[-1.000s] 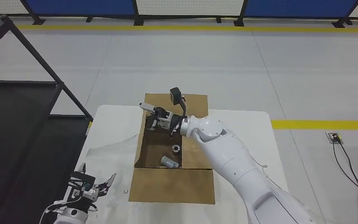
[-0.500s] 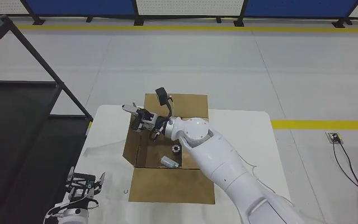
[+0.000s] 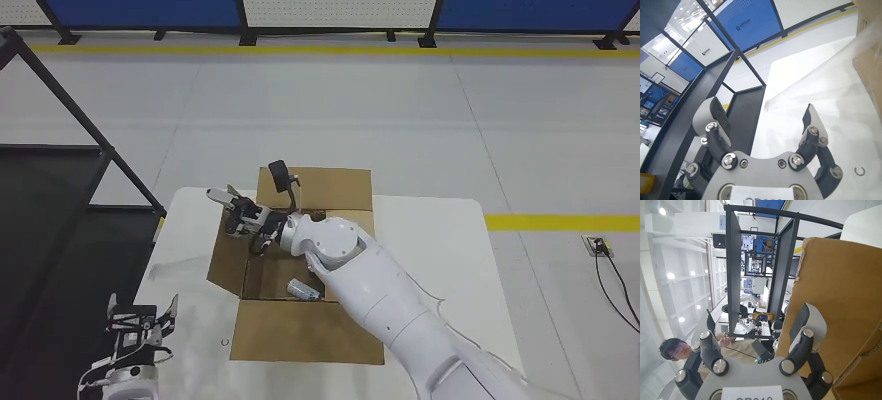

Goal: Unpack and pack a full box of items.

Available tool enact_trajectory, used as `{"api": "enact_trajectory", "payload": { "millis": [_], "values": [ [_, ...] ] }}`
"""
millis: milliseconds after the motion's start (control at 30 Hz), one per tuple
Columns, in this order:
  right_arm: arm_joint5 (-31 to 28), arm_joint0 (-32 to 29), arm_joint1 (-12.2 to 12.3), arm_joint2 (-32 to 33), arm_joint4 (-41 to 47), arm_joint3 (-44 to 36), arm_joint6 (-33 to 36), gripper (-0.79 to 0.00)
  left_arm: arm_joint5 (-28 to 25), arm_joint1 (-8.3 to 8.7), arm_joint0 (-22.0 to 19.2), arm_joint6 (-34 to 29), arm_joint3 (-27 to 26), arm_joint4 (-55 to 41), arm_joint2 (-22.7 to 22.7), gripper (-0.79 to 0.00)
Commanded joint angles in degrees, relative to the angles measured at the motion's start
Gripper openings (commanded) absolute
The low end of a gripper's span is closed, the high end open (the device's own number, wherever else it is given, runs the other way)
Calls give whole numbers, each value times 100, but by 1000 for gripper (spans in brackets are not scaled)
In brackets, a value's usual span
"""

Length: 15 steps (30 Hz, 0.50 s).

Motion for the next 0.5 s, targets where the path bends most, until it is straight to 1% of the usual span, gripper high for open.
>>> {"api": "enact_trajectory", "payload": {
  "millis": [0,33,100,133,200,333,467],
  "values": [
    [46,21,-55,-39,-36,45,-27,0,29,-15,199,428,-229,-331,-156,0],
    [61,37,-96,-68,-70,79,-57,0,-45,-22,362,731,-351,-510,-247,0],
    [92,63,-149,-109,-126,136,-108,0,-154,-30,541,1007,-499,-737,-372,0],
    [101,79,-192,-136,-160,181,-153,0,-319,-31,684,1234,-596,-866,-458,0],
    [125,108,-257,-171,-195,259,-187,0,-509,-32,853,1445,-731,-974,-574,0],
    [159,186,-380,-214,-241,442,-220,0,-711,-44,1029,1645,-963,-1003,-635,0],
    [139,257,-486,-219,-241,626,-178,0,-772,-57,965,1548,-1069,-836,-528,0]
  ]
}}
